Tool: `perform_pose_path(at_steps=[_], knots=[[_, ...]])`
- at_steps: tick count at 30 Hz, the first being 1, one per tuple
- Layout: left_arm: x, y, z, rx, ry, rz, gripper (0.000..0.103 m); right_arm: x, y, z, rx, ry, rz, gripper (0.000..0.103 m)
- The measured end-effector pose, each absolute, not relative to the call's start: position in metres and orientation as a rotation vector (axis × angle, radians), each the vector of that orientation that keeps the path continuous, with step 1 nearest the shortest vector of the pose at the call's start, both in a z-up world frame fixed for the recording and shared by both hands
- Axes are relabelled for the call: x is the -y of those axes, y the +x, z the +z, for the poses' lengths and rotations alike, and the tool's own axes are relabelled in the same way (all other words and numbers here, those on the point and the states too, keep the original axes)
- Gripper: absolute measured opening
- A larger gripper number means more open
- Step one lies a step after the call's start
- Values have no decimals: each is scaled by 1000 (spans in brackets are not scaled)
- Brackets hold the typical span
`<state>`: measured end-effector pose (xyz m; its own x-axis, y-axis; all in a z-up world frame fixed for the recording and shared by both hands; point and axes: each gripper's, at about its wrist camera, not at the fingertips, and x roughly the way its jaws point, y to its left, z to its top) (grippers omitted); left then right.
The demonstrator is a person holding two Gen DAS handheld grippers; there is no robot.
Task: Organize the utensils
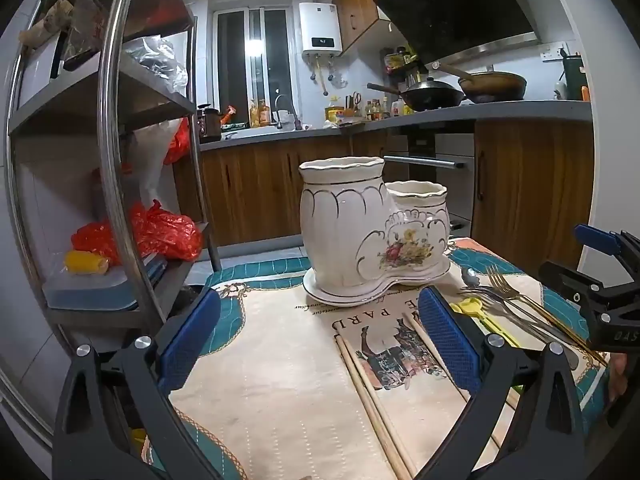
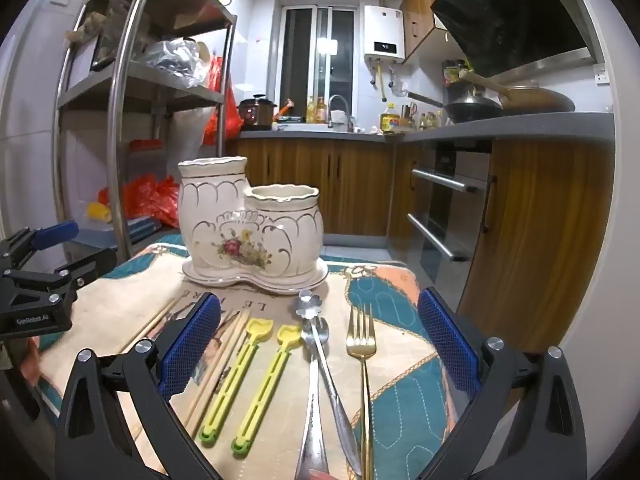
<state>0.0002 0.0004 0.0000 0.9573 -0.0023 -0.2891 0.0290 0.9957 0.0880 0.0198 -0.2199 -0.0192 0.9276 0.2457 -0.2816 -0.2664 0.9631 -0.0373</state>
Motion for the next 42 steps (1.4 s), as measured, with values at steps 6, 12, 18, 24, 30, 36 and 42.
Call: perform_pose_path(at_steps=[6, 12, 18, 24, 30, 36, 42], knots=[[-1, -1, 1, -287, 93, -15, 98, 219, 20, -20, -281, -75, 262, 98], [-3, 3, -4, -297, 91, -9, 98, 218, 21, -21, -285, -76, 263, 98], [-3, 2, -3, -300, 87, -7, 98, 219, 21, -21, -286, -76, 264, 98], [-4, 2, -2, -297, 81, -6, 98, 218, 21, -22, -288, -77, 263, 98], [-4, 2, -1, -296, 81, -6, 98, 218, 22, -22, -288, -78, 263, 98], [-5, 2, -2, -296, 80, -5, 98, 217, 22, -23, -289, -79, 263, 98], [-4, 2, -2, -299, 80, -5, 98, 216, 23, -24, -290, -79, 263, 98]])
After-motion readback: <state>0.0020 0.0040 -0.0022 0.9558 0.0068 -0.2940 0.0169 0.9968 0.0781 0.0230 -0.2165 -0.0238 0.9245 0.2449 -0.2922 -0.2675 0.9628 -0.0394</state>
